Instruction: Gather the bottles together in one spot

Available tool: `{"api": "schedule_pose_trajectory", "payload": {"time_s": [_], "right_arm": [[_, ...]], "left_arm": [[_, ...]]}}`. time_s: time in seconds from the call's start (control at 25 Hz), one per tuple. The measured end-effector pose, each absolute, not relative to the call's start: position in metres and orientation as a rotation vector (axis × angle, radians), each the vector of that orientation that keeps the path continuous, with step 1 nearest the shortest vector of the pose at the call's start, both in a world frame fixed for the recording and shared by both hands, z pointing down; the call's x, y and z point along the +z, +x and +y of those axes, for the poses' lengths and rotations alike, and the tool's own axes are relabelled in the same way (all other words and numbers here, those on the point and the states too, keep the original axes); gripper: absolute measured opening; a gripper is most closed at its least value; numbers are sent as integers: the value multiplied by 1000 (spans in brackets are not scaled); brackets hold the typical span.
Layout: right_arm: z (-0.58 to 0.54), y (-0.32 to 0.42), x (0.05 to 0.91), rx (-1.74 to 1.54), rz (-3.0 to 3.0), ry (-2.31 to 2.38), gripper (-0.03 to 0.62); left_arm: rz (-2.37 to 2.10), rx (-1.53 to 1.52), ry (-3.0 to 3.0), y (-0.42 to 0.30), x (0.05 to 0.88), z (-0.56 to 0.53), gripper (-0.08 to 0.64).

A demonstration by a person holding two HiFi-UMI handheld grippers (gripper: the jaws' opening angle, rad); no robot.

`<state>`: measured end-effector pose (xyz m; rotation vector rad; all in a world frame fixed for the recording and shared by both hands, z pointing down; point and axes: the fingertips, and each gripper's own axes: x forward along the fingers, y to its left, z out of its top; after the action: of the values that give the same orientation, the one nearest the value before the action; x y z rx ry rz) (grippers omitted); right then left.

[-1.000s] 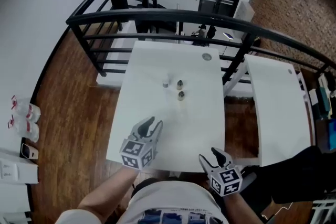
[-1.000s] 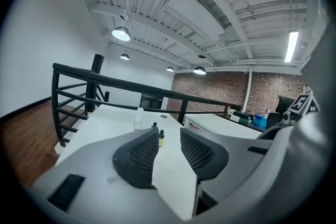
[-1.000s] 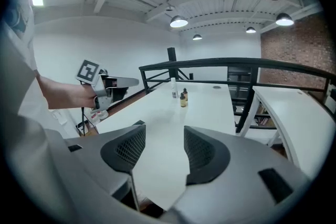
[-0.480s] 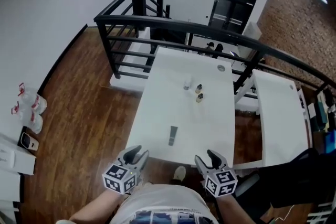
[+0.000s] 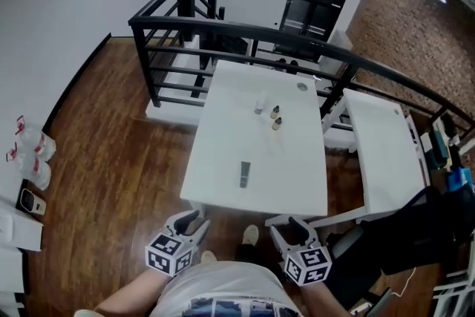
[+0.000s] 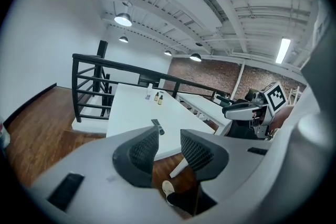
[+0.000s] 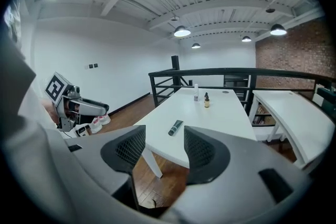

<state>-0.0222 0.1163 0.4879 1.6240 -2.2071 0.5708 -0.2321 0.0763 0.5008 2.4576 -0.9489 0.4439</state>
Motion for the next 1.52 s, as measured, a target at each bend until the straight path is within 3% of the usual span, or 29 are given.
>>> {"api": "schedule_pose_trajectory", "payload": {"time_s": [0.36,0.72,1.4,1.52], "right_arm": [[120,-40,513,556,-2141,1592,252],[35,-64,580,665,-2124,1454,252],[-108,-67,701,736,-1953,1196,258],[-113,-58,702,719,-1976,1187,133]], "left_arm": [[-953,383,2459,-253,500,86,109],[-1040,479,2398,-263,513,55,110],[-1110,587,2273,-212,518,-24,110],[-1093,615,2264,-194,521,-32,110]]}}
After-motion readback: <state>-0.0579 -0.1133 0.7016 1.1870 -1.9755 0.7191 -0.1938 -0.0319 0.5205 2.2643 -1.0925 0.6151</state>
